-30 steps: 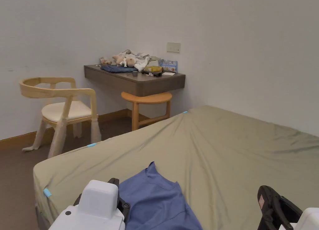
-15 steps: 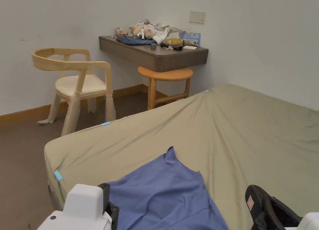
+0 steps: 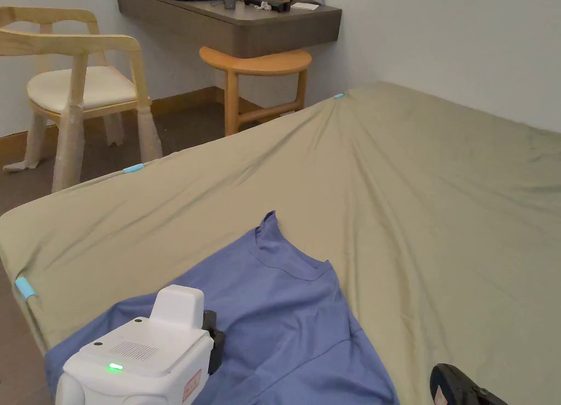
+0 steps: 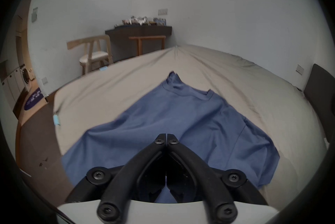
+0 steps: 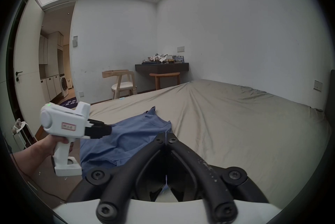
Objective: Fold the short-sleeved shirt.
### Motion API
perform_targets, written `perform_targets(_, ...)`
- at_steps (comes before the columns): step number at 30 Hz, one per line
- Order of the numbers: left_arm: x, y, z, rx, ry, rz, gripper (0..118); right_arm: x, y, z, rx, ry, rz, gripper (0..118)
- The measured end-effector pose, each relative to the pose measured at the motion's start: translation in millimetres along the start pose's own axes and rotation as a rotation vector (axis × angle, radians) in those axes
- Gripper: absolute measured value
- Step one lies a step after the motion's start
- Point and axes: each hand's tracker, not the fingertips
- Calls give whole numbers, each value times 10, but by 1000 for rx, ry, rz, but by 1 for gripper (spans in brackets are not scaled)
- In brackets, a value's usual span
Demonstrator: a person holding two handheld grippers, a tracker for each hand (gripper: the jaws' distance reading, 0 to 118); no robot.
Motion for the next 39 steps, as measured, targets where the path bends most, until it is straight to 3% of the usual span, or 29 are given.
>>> perform_targets(2,-36,-5,-193,-16,-21,10,105,9,-29,-57,-23,14,-10,0)
perform_targets(3,-38,-11,-267,-19,-32,3,118,20,-45,-82,-34,25,-20,0)
perform_targets(4,-24,-25,-353,-22,-36,-2,107,40,-62,-108,-44,37,-35,0)
perform_targets(5,-53,-24,-359,37,-78,10,106,58,-75,-126,-49,42,-45,0)
perform_targets(8,-101,8,-561,-3,-45,-1,114,103,-117,-156,-59,28,-51,0)
perform_targets(14,6,106,-877,-105,-25,-115,114,211,-168,-138,-83,5,-74,0)
perform_targets(17,11,108,-1057,-220,-28,-91,118,243,-180,-110,-89,-12,-75,0)
perform_targets(21,123,140,-1002,-221,1,-135,118,266,-181,-80,-90,-21,-82,0)
perform_targets(22,126,158,-974,-229,-1,-132,113,267,-186,-74,-91,-22,-84,0)
perform_targets(23,135,159,-924,-224,7,-124,100,267,-190,-67,-93,-23,-85,0)
perform_targets(24,151,163,-860,-173,42,-101,78,267,-195,-53,-96,-23,-86,0)
perform_targets(25,175,212,-784,-130,64,-104,40,269,-207,-28,-97,-22,-87,0)
perform_targets(26,198,229,-755,-144,71,-114,18,272,-214,-7,-101,-22,-90,0)
perform_targets(31,221,281,-730,-177,86,-161,17,343,-255,151,-118,-54,-115,0)
perform_targets(36,201,529,-140,-17,34,67,17,547,-276,475,-118,-137,-149,0)
perform_targets(39,344,656,112,13,28,61,17,672,-291,747,-100,-178,-189,0)
